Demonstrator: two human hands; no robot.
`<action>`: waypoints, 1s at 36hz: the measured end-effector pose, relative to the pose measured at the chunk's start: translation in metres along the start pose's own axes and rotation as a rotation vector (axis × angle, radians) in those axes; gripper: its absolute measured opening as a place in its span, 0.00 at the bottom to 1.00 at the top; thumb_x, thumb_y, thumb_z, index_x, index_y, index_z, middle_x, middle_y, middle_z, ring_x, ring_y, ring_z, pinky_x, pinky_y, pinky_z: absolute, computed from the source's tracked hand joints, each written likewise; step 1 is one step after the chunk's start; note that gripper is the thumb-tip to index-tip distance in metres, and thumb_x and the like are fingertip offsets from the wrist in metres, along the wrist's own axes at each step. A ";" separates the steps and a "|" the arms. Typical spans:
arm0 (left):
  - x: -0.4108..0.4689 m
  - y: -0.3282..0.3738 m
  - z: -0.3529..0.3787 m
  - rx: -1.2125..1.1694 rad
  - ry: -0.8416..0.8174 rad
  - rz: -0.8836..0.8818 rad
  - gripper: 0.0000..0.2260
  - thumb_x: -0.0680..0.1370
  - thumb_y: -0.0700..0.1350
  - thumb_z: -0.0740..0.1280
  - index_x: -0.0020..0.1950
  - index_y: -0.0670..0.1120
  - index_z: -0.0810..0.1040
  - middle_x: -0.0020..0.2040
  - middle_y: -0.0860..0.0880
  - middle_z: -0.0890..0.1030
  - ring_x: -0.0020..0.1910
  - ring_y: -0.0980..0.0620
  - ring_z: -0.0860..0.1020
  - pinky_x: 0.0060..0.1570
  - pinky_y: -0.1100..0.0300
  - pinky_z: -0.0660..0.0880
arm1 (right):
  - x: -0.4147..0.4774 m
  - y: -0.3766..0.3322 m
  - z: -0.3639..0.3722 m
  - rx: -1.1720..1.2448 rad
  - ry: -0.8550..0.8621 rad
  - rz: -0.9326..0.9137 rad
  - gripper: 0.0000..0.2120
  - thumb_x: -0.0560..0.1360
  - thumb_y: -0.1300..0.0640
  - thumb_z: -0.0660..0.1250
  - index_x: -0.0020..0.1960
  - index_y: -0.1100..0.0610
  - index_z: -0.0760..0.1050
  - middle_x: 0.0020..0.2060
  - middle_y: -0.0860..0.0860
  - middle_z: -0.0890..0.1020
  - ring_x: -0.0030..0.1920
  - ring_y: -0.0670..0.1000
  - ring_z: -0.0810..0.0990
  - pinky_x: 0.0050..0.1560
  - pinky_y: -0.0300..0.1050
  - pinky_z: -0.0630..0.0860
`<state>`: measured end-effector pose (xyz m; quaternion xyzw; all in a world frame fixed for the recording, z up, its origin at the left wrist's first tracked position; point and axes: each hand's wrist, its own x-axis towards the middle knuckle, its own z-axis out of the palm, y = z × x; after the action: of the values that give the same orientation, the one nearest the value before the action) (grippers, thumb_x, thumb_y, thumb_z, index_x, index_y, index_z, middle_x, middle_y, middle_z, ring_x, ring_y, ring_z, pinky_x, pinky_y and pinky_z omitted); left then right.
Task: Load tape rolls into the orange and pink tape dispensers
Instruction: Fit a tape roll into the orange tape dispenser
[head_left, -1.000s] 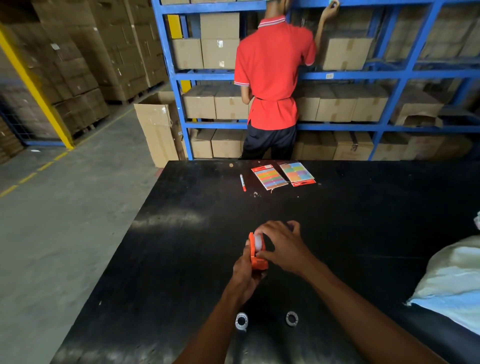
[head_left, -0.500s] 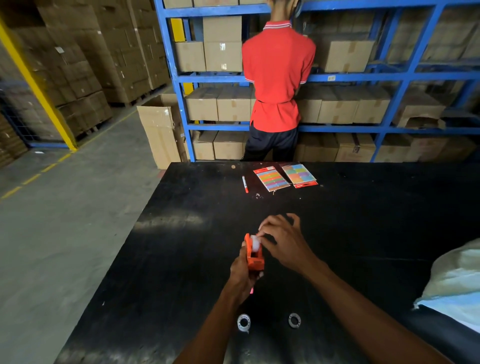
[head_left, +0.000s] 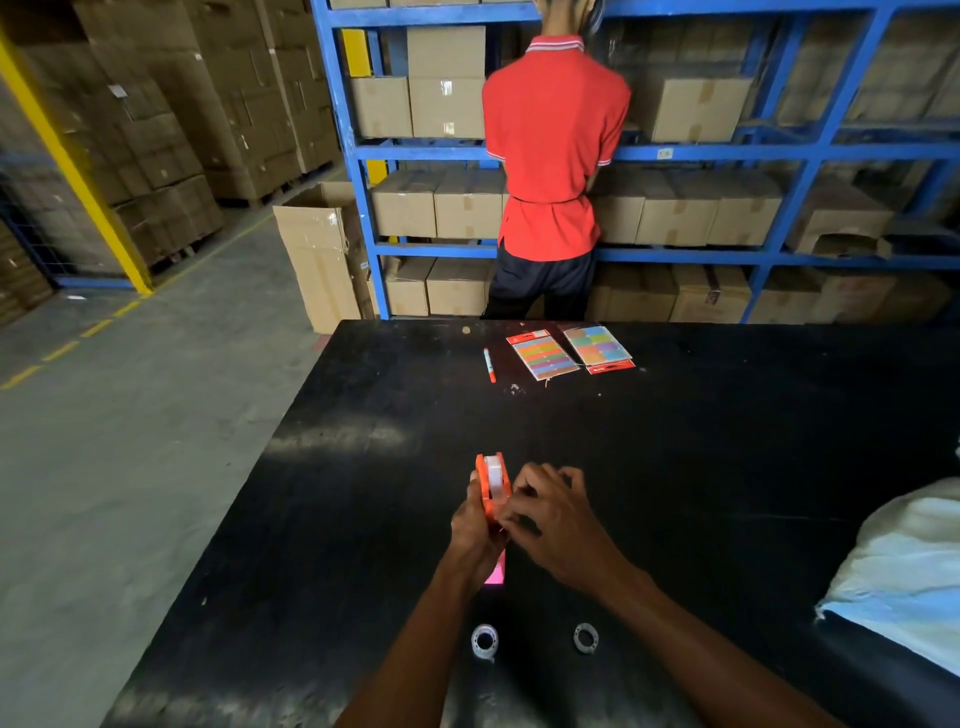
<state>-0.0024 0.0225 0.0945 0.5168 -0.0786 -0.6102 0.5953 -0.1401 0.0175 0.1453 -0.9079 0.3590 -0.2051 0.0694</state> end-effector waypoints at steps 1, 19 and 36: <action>0.000 0.000 0.000 0.002 -0.001 -0.011 0.22 0.81 0.54 0.60 0.56 0.36 0.79 0.49 0.35 0.83 0.50 0.39 0.83 0.57 0.44 0.78 | -0.001 0.001 0.002 -0.001 0.005 0.013 0.06 0.77 0.47 0.63 0.48 0.45 0.78 0.50 0.44 0.73 0.54 0.43 0.70 0.61 0.48 0.64; 0.002 -0.001 0.007 0.101 -0.017 0.011 0.21 0.81 0.55 0.60 0.62 0.39 0.76 0.54 0.37 0.81 0.47 0.43 0.82 0.45 0.51 0.80 | -0.033 0.012 0.035 -0.026 0.117 0.077 0.04 0.76 0.50 0.65 0.45 0.46 0.78 0.43 0.44 0.74 0.46 0.47 0.72 0.48 0.47 0.64; 0.018 -0.048 0.006 0.453 -0.057 -0.035 0.23 0.77 0.63 0.62 0.55 0.45 0.81 0.43 0.47 0.86 0.37 0.54 0.84 0.31 0.64 0.77 | -0.032 0.066 0.070 0.660 -0.043 0.539 0.14 0.80 0.50 0.63 0.64 0.47 0.78 0.54 0.44 0.85 0.52 0.39 0.82 0.55 0.40 0.78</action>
<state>-0.0330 0.0185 0.0533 0.6212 -0.2213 -0.6014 0.4510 -0.1725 -0.0108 0.0532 -0.7148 0.4970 -0.2645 0.4149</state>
